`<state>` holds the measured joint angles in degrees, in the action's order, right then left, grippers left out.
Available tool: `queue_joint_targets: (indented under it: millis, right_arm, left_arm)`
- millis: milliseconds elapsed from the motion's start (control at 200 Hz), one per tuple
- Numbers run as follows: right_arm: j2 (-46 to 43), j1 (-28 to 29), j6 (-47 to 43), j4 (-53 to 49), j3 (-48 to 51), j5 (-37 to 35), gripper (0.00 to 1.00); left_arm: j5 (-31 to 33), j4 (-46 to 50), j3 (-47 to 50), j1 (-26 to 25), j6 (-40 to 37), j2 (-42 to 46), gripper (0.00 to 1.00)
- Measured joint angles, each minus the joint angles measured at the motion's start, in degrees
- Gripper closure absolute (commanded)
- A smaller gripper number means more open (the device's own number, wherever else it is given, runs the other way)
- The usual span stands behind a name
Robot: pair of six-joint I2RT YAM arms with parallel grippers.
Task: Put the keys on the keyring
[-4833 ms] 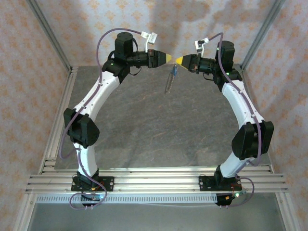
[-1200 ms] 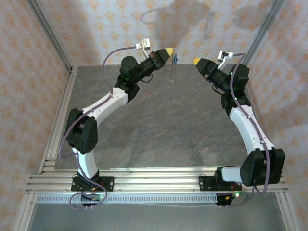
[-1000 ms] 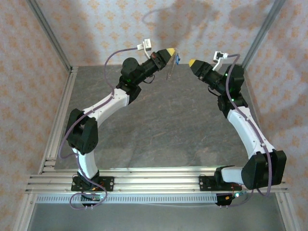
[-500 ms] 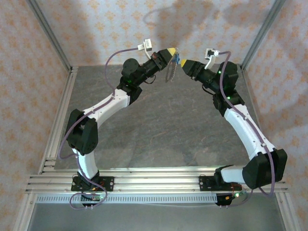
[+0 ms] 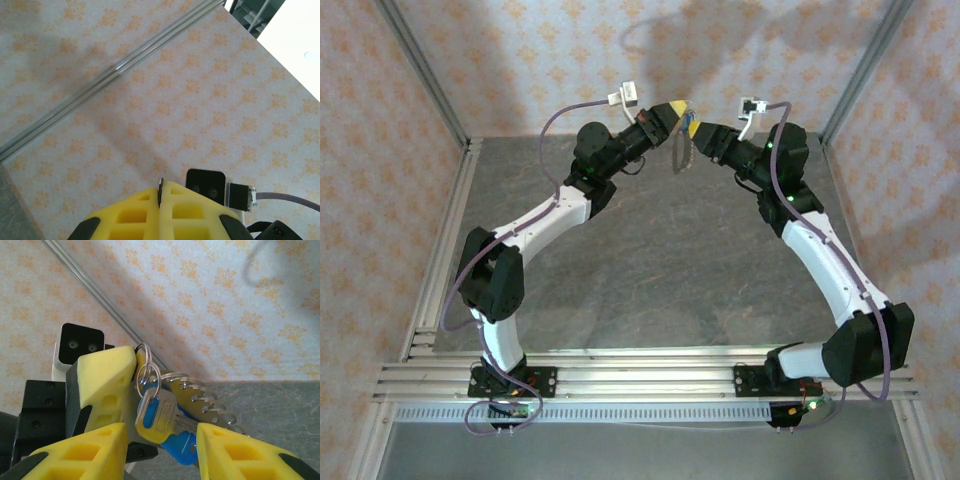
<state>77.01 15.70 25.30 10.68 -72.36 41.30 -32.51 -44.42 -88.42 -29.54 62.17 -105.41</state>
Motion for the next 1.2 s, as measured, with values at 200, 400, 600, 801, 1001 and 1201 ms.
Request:
queue_joint_targets:
  millis: [200,400,600,801,1001,1201]
  right_arm:
    - [1.46,0.02,-0.11,-0.39,-0.9,0.0,0.63]
    - [2.34,0.02,-0.59,-0.46,-1.14,0.02,0.76]
    - [2.34,0.44,-1.03,-0.59,-1.49,0.07,0.86]
    - [2.34,1.29,-2.03,-0.98,-1.99,0.37,0.99]
    - [2.34,2.03,-2.71,-2.38,-2.89,0.42,1.0]
    - [2.34,2.91,-2.89,-3.37,-2.89,0.42,1.0]
  left_arm:
    - [0.0,0.0,0.0,-0.11,0.0,0.0,1.0]
    - [0.0,0.02,0.0,-0.11,0.0,0.0,1.0]
    - [0.0,0.02,0.0,-0.11,0.0,0.0,1.0]
    - [0.02,0.0,0.0,-0.11,0.0,0.0,1.0]
    - [0.42,0.0,0.0,-0.09,0.0,0.04,1.0]
    - [0.7,-0.02,0.0,-0.04,0.0,0.07,1.0]
